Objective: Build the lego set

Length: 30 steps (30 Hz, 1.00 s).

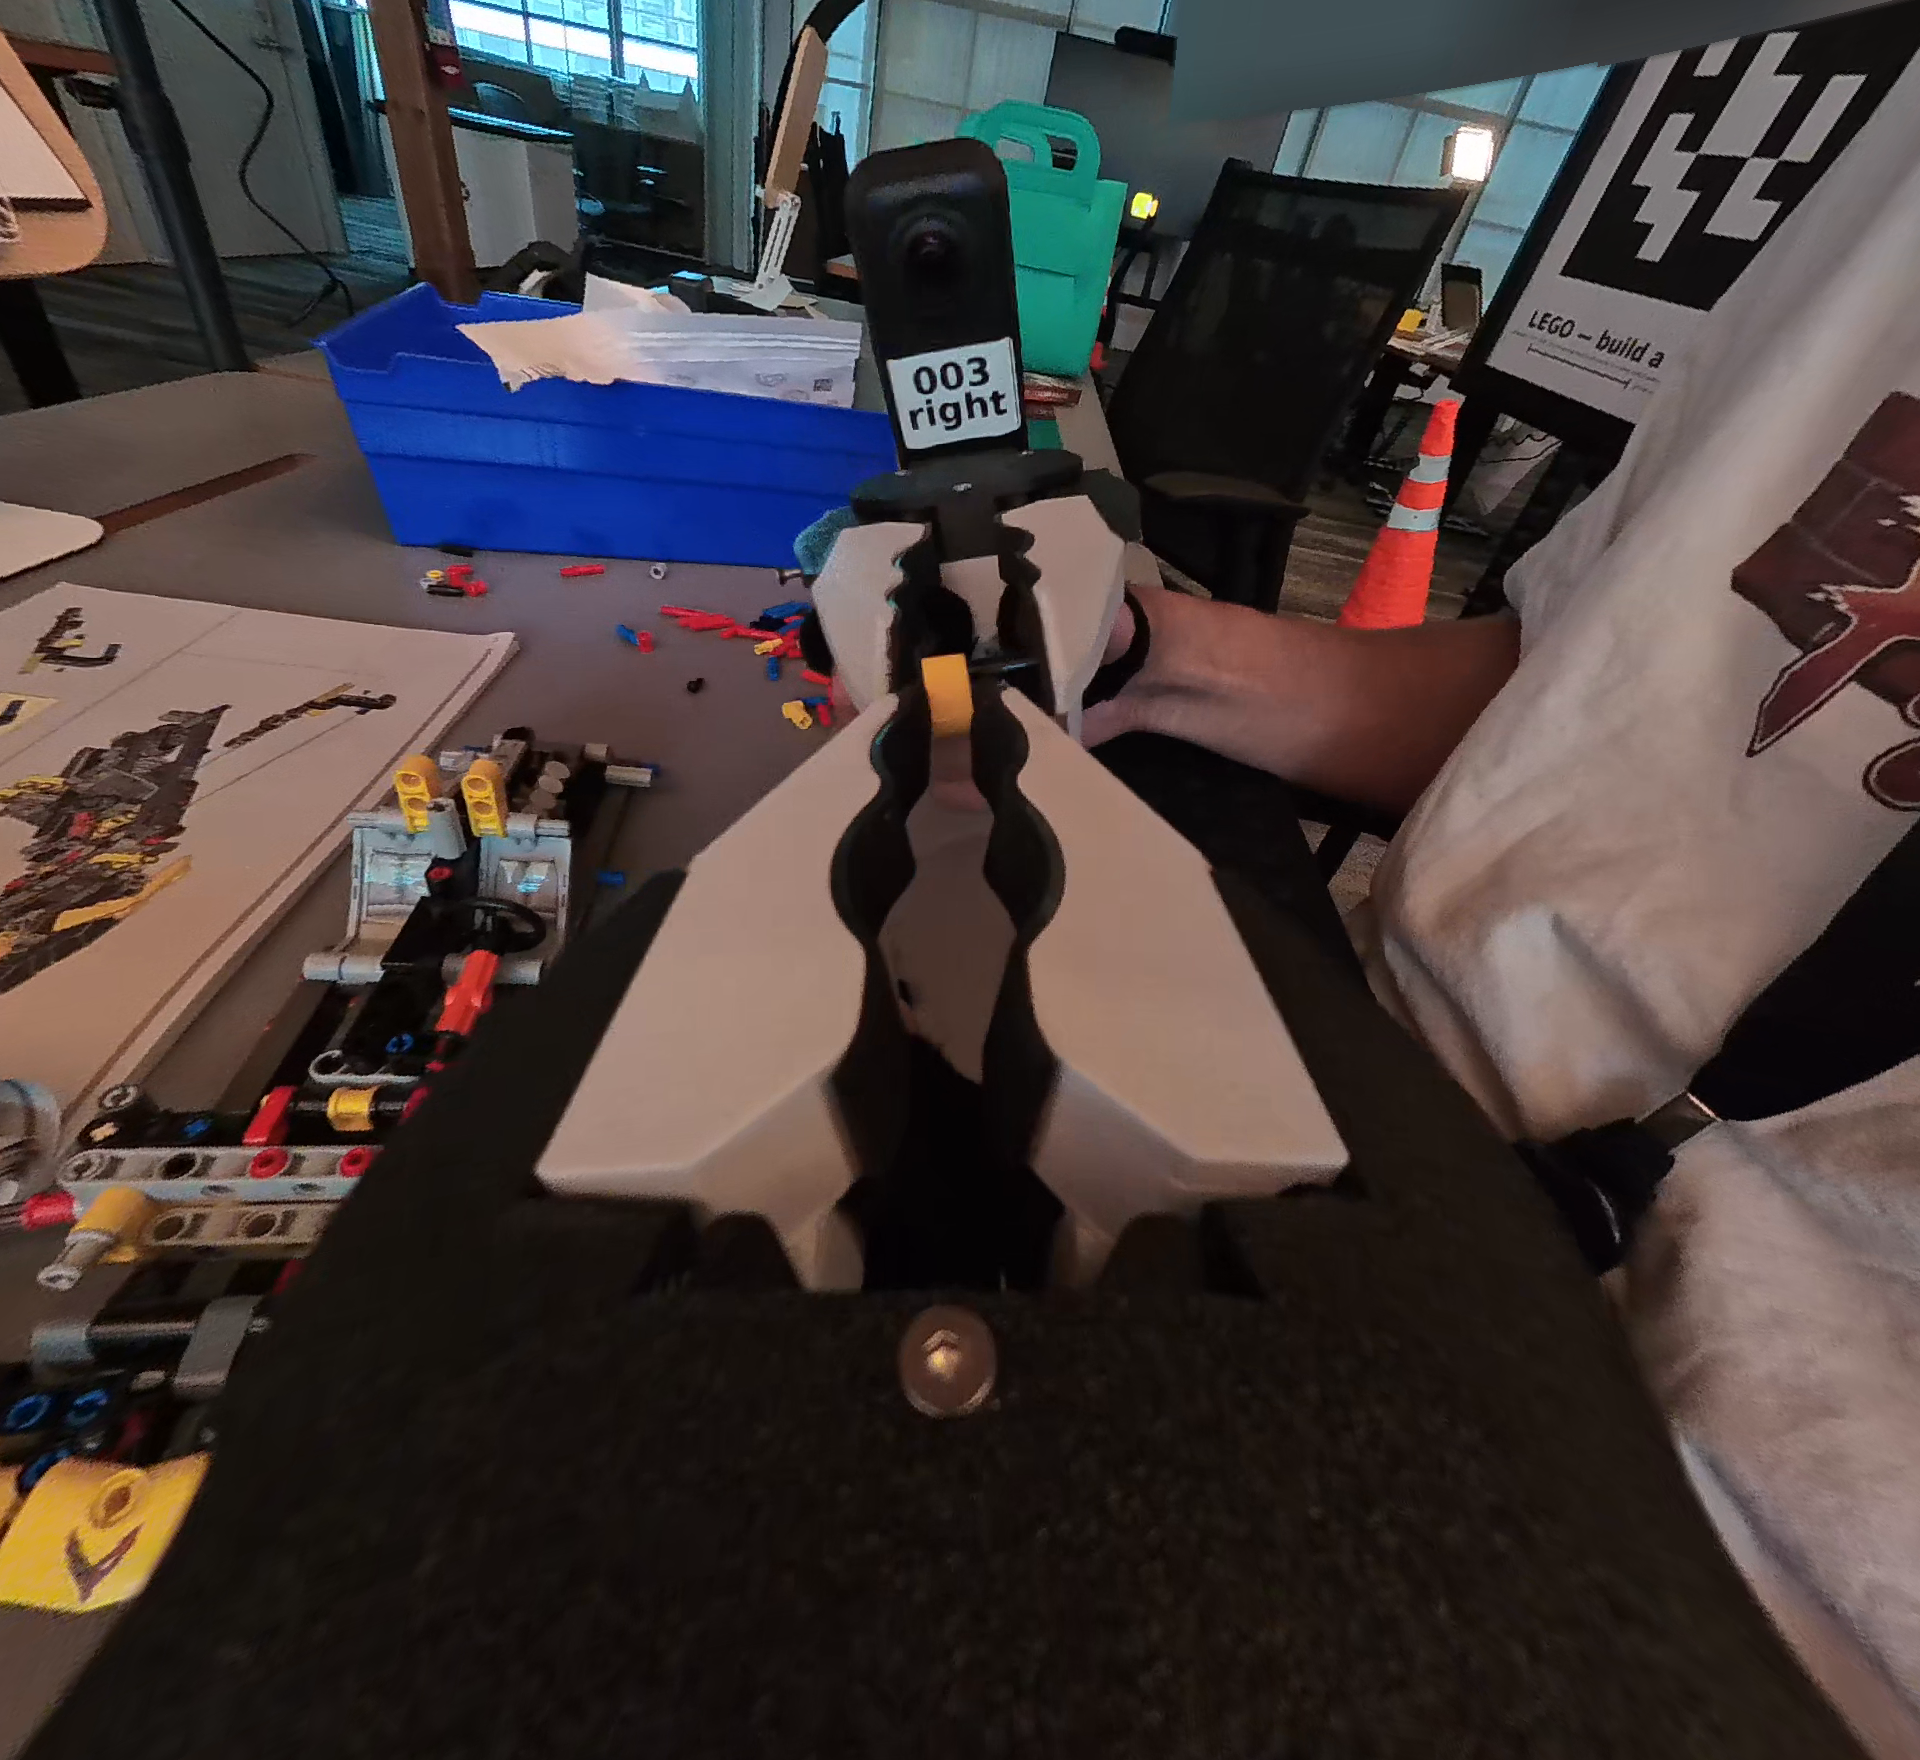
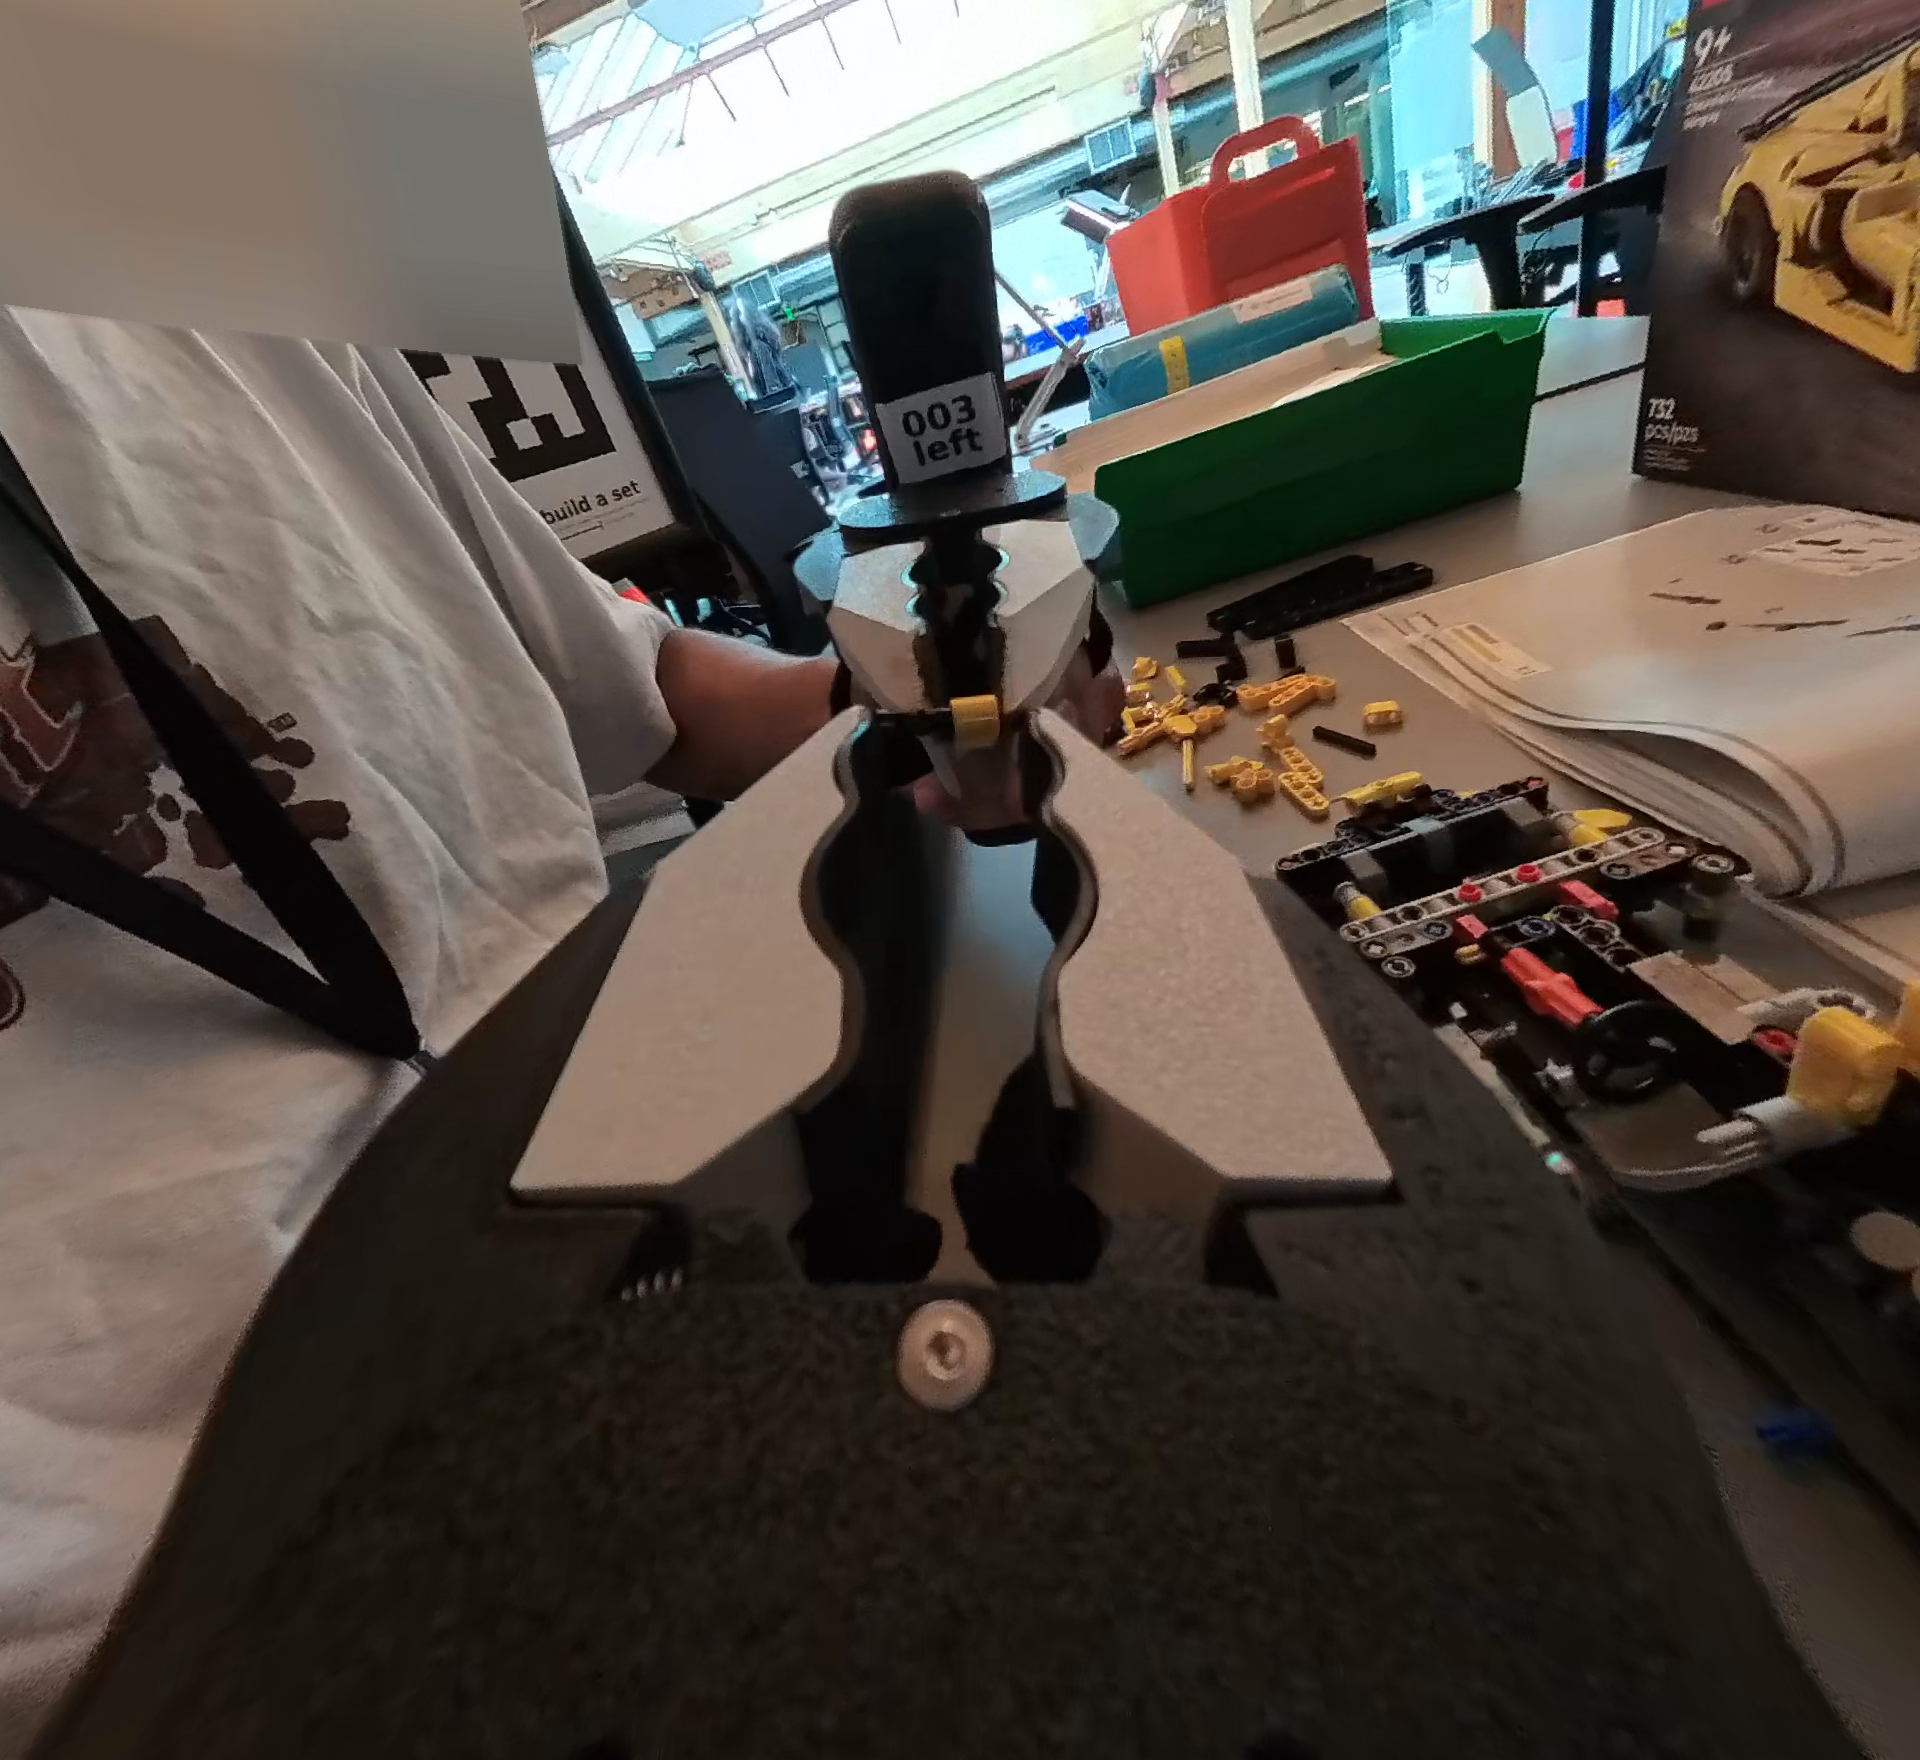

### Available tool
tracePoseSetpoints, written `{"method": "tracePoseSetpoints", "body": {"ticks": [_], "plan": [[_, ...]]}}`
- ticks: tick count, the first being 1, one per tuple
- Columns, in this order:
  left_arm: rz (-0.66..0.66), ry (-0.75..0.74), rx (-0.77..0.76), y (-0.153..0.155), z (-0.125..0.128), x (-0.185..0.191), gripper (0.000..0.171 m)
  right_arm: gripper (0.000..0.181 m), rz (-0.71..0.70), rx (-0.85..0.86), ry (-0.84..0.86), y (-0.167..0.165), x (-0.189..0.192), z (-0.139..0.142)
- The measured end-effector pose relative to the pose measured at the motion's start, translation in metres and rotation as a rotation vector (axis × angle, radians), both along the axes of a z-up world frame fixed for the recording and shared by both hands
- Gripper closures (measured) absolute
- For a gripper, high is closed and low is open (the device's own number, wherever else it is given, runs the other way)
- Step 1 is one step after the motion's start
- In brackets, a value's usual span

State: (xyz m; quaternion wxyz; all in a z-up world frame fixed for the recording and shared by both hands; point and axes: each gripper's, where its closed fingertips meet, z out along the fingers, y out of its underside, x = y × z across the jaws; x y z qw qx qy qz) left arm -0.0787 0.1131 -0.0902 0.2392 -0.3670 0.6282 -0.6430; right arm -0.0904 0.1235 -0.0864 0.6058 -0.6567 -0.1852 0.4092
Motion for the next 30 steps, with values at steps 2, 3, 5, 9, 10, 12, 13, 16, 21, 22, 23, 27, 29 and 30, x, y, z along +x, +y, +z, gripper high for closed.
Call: {"method": "tracePoseSetpoints", "body": {"ticks": [2,3,5,9,10,12,13,16,21,22,23,27,29,30], "plan": [[0.004,0.001,0.002,0.001,0.0,0.001,0.165,0.156,-0.009,0.016,-0.018,0.0,0.001,0.0],[0.008,0.002,0.011,0.001,-0.001,0.001,0.165,0.156,-0.016,0.02,-0.022,0.001,0.001,0.0],[0.011,0.001,0.03,0.001,-0.002,0.001,0.165,0.156,-0.012,0.015,-0.018,0.001,0.001,-0.002],[0.04,-0.026,0.118,0.0,-0.006,0.001,0.165,0.158,-0.023,0.04,-0.074,0.0,0.001,-0.006],[0.049,-0.039,0.16,0.0,-0.008,0.001,0.165,0.158,-0.017,0.029,-0.065,0.0,0.001,-0.007],[0.061,-0.066,0.289,0.0,-0.015,0.001,0.165,0.158,0.005,-0.002,-0.058,-0.002,0.0,-0.011],[0.059,-0.078,0.36,0.0,-0.019,0.0,0.165,0.158,0.013,-0.021,-0.067,-0.002,-0.001,-0.015],[0.029,-0.066,0.397,-0.001,-0.022,-0.002,0.165,0.157,0.036,-0.029,-0.067,-0.004,-0.003,-0.018],[0.009,-0.041,0.341,0.003,-0.021,-0.006,0.165,0.158,0.047,-0.056,-0.073,-0.004,-0.006,-0.022],[0.005,-0.034,0.335,0.003,-0.022,-0.007,0.165,0.158,0.039,-0.047,-0.084,-0.003,-0.006,-0.022],[-0.002,-0.026,0.331,0.003,-0.023,-0.007,0.165,0.158,0.036,-0.04,-0.094,-0.002,-0.006,-0.023],[-0.036,0.005,0.301,0.002,-0.025,-0.01,0.165,0.155,0.031,-0.011,-0.118,-0.001,-0.008,-0.024],[-0.04,0.006,0.292,0.002,-0.025,-0.01,0.166,0.156,0.025,0.014,-0.129,-0.002,-0.009,-0.024],[-0.041,0.007,0.29,0.002,-0.025,-0.01,0.166,0.157,0.021,0.021,-0.132,-0.002,-0.009,-0.023]]}}
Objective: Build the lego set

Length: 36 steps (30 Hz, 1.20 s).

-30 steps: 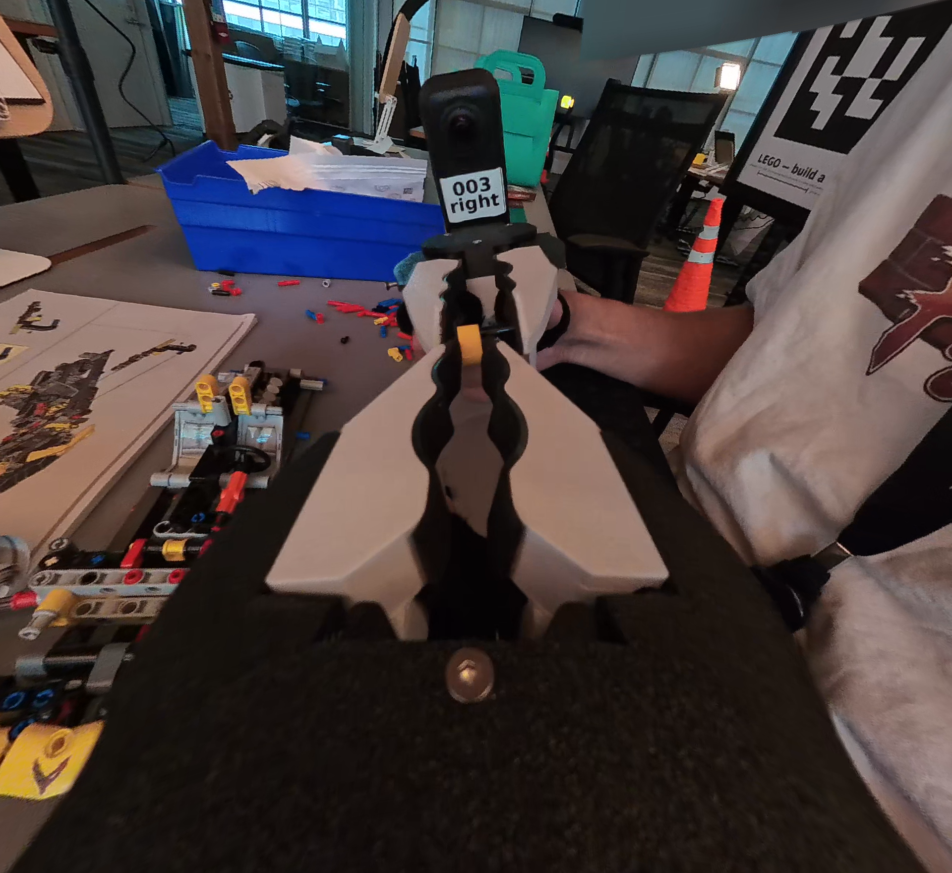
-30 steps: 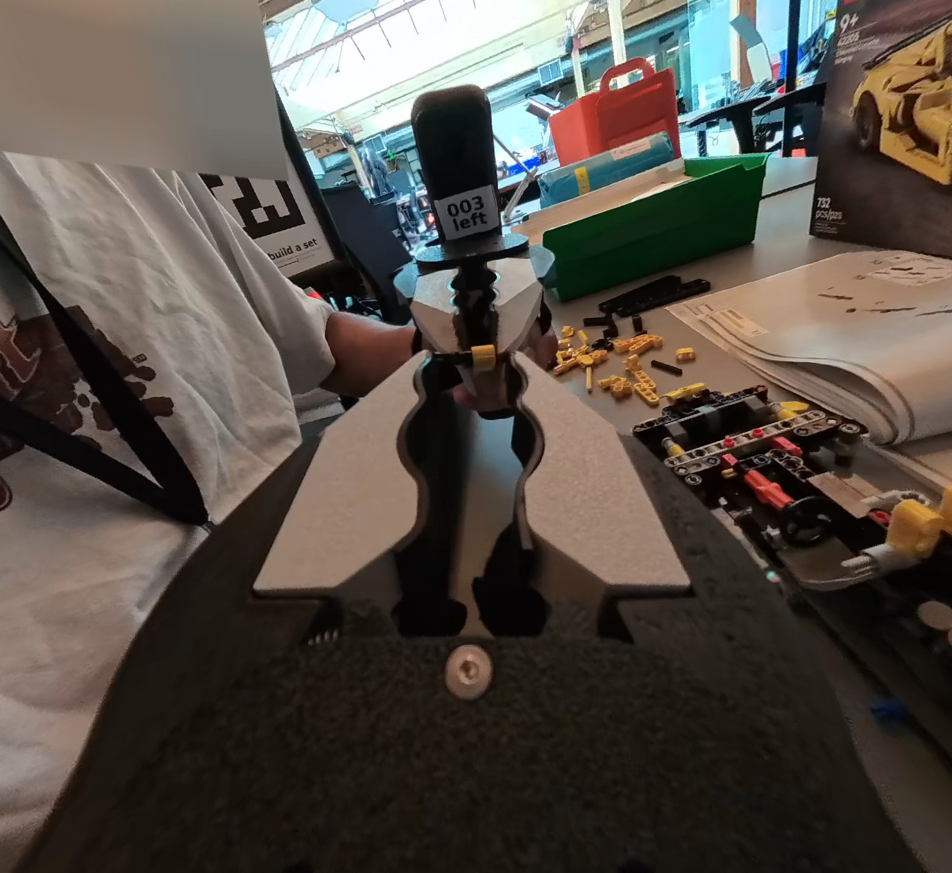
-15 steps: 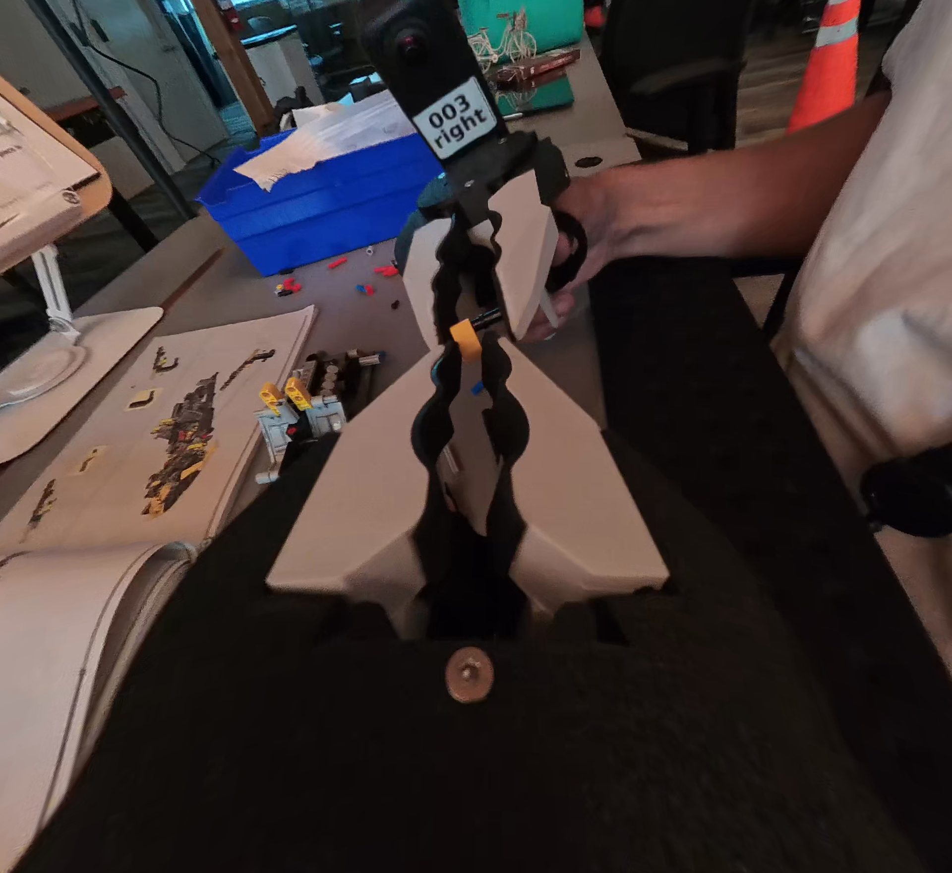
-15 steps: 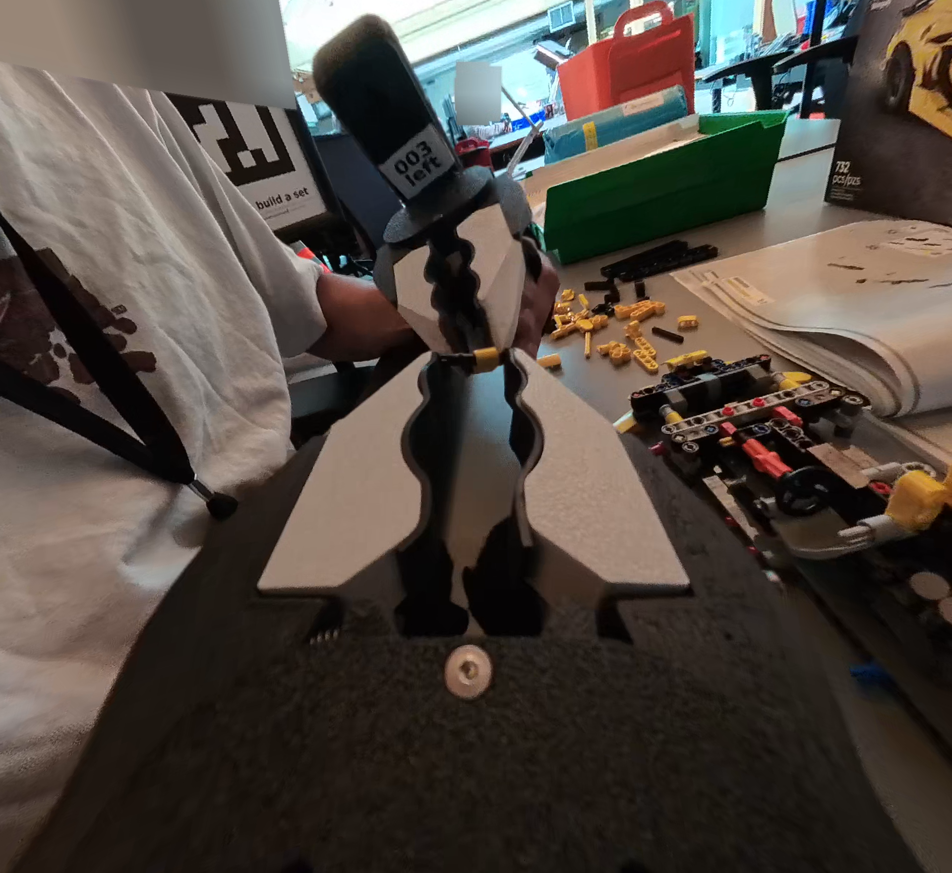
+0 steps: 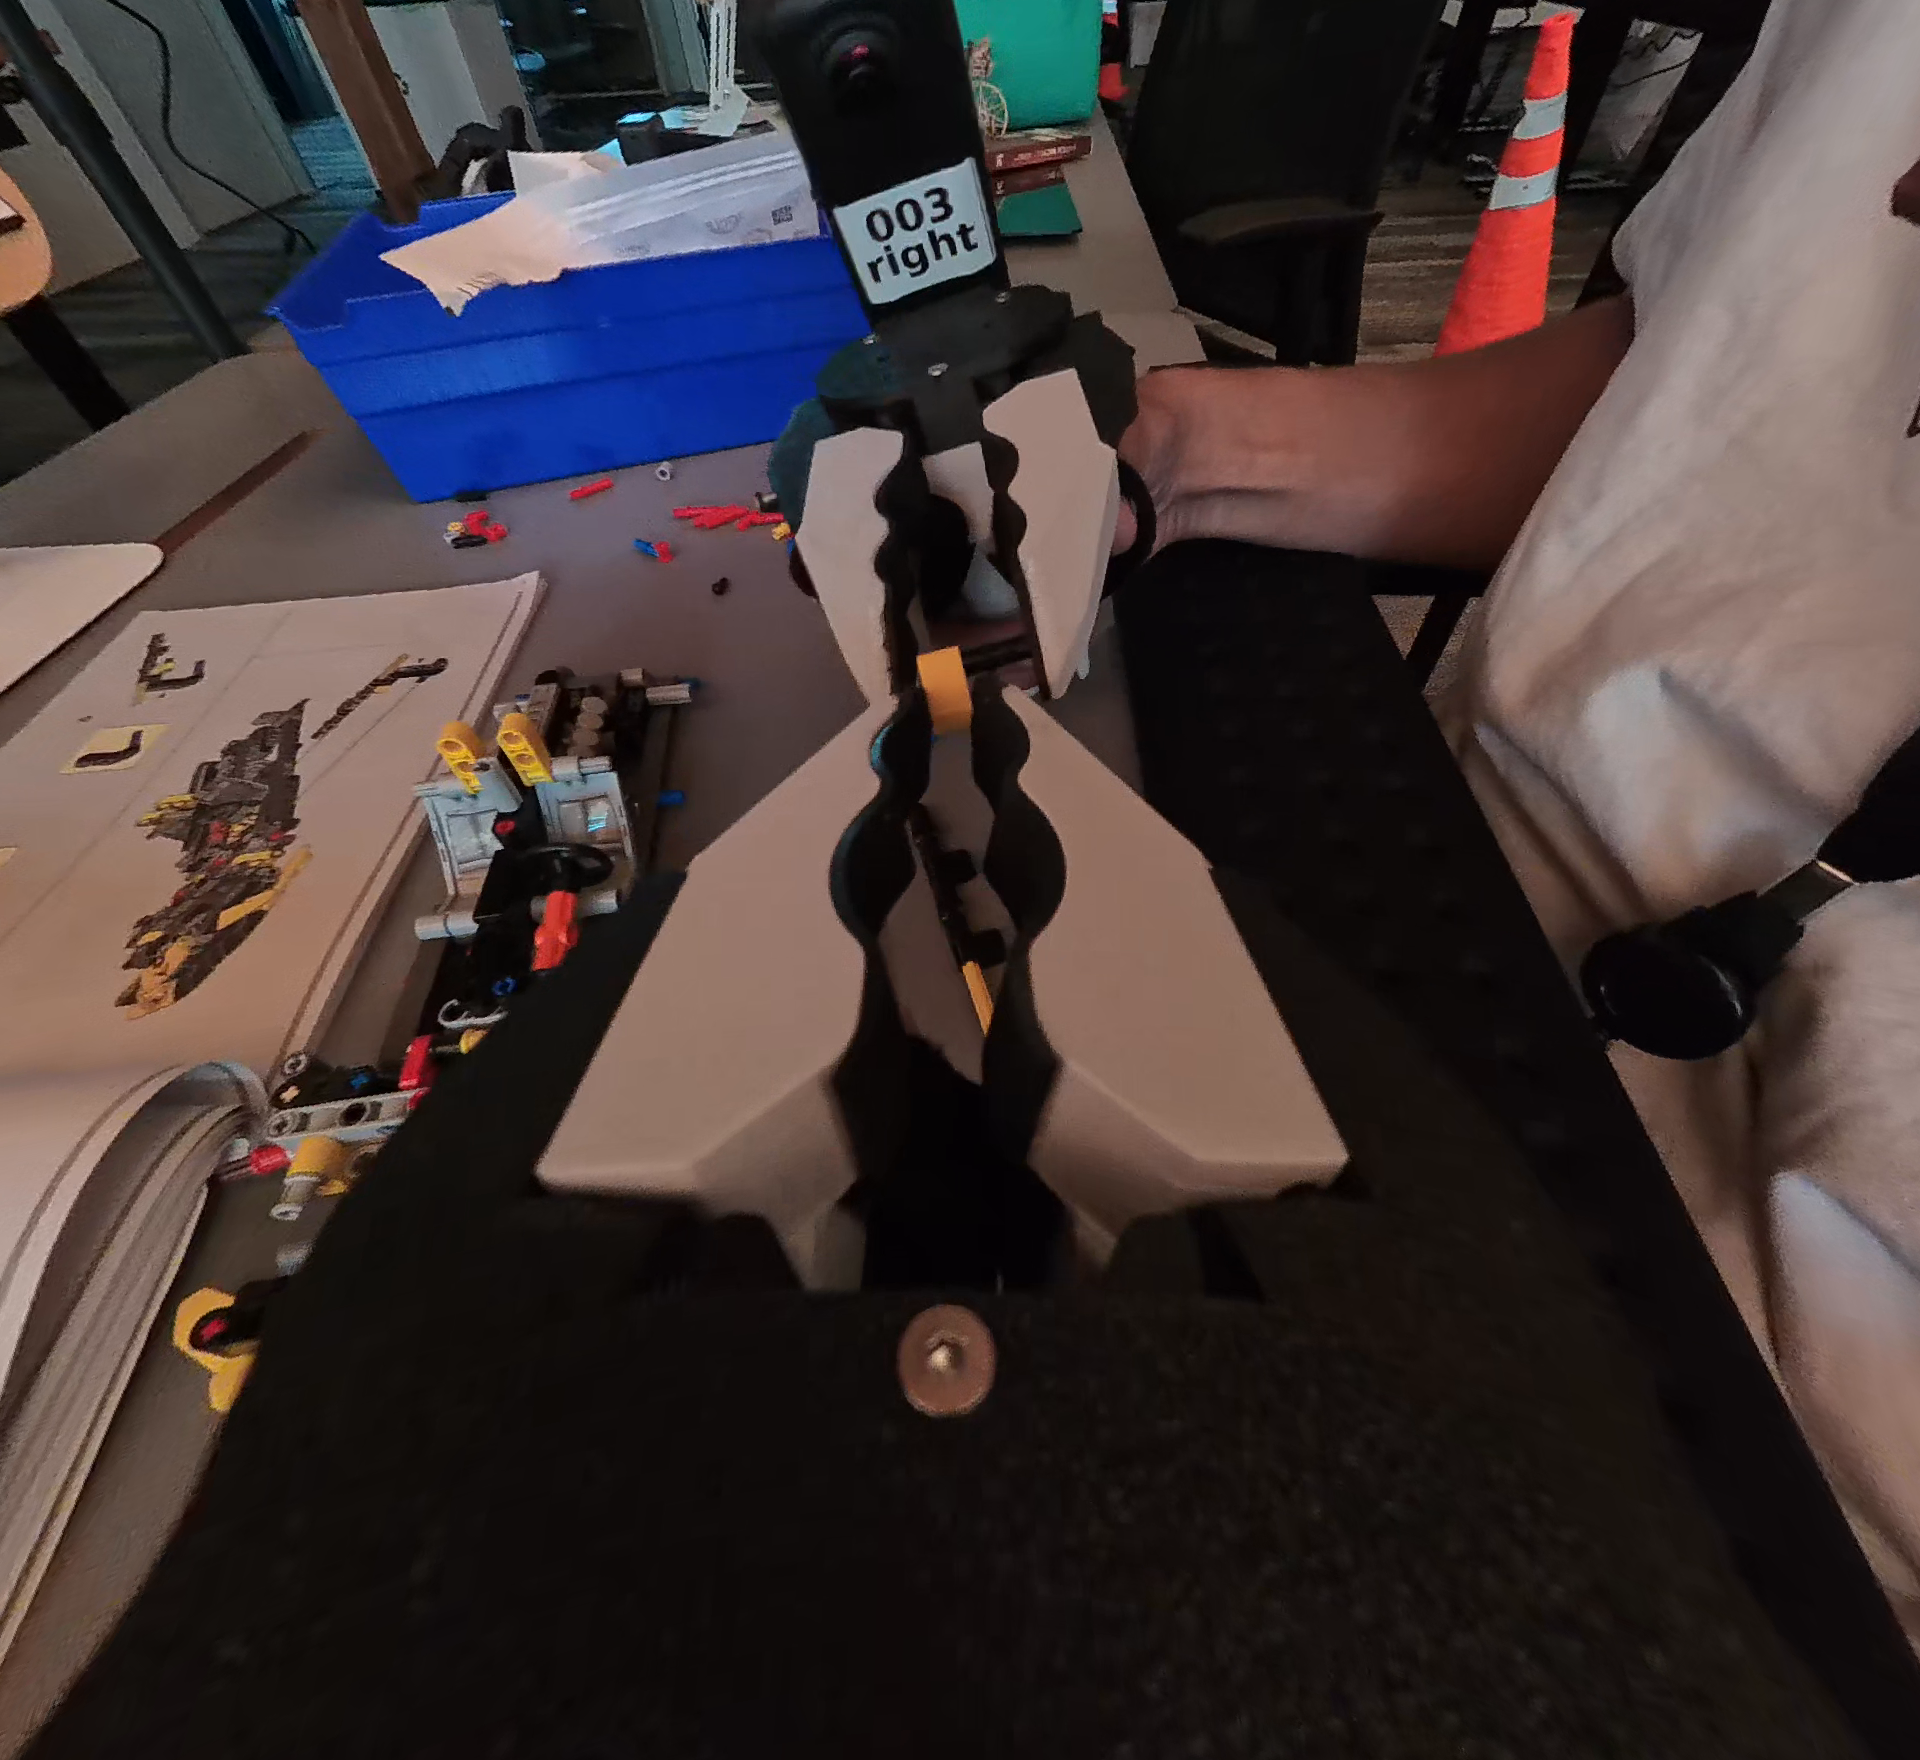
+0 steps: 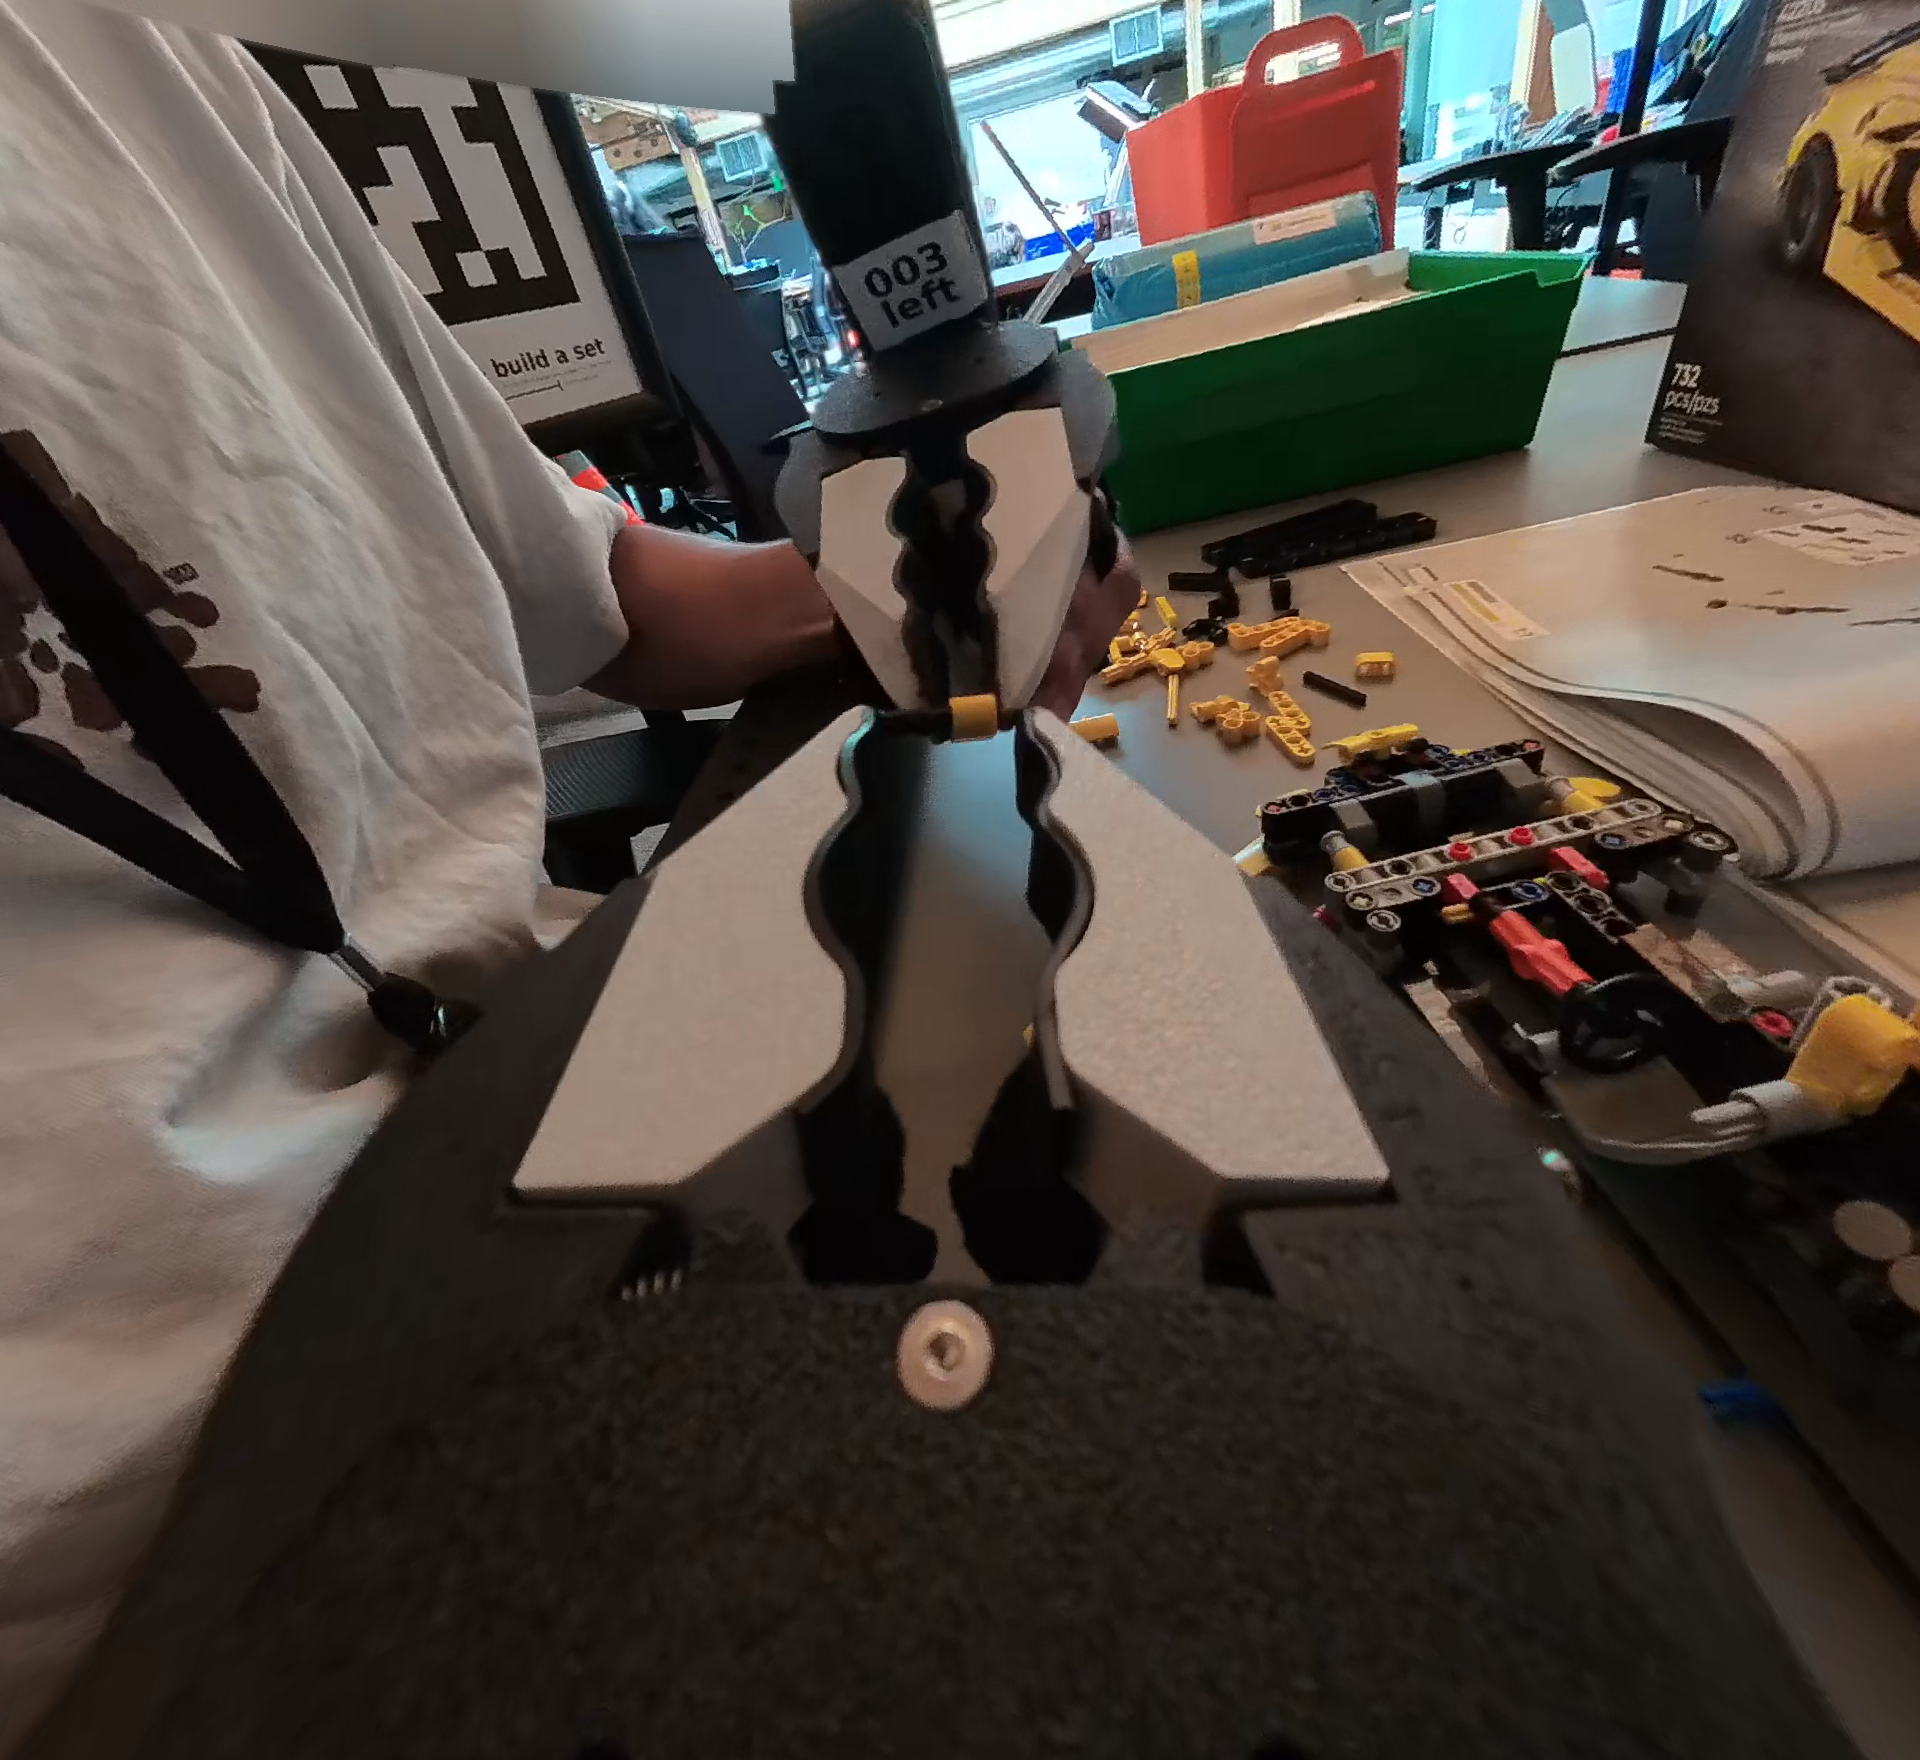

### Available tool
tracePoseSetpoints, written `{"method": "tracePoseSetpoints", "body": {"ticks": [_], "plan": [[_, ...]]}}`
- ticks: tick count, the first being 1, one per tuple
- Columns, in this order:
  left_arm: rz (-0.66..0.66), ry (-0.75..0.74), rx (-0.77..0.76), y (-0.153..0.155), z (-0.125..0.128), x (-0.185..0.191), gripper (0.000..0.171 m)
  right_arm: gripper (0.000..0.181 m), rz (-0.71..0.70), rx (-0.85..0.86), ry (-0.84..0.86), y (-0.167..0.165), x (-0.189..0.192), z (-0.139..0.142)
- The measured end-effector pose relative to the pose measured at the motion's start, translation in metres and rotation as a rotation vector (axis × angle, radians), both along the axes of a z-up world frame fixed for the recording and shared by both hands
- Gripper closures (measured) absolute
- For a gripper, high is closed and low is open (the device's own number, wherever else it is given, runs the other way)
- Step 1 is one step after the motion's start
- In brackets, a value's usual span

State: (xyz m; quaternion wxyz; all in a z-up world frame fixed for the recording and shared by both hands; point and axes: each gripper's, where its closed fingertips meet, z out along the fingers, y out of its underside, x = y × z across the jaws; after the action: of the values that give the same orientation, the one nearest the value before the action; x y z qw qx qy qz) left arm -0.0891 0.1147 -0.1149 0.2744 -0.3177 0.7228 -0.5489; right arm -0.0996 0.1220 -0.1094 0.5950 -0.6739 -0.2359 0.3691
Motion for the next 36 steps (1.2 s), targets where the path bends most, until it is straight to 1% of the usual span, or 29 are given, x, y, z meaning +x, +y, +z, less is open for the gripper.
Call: {"method": "tracePoseSetpoints", "body": {"ticks": [12,21,26,32,33,36], "plan": [[-0.011,0.034,-0.021,0.001,-0.003,-0.001,0.165,0.157,-0.038,0.078,-0.09,0.002,0.001,-0.002],[0.031,0.052,-0.019,0.006,-0.007,0.004,0.166,0.16,-0.084,0.082,-0.139,0.005,0.006,-0.006],[0.016,0.069,-0.028,0.005,-0.01,0.002,0.166,0.161,-0.077,0.082,-0.163,0.004,0.004,-0.01],[-0.006,0.067,0.022,0.002,-0.012,0.0,0.166,0.162,-0.074,0.069,-0.176,0.002,0.003,-0.012],[-0.002,0.069,0.036,0.002,-0.014,0.001,0.166,0.164,-0.082,0.055,-0.18,0.002,0.005,-0.013],[0.003,0.044,0.105,0.001,-0.017,0.001,0.166,0.164,-0.078,0.05,-0.202,0.002,0.005,-0.017]]}}
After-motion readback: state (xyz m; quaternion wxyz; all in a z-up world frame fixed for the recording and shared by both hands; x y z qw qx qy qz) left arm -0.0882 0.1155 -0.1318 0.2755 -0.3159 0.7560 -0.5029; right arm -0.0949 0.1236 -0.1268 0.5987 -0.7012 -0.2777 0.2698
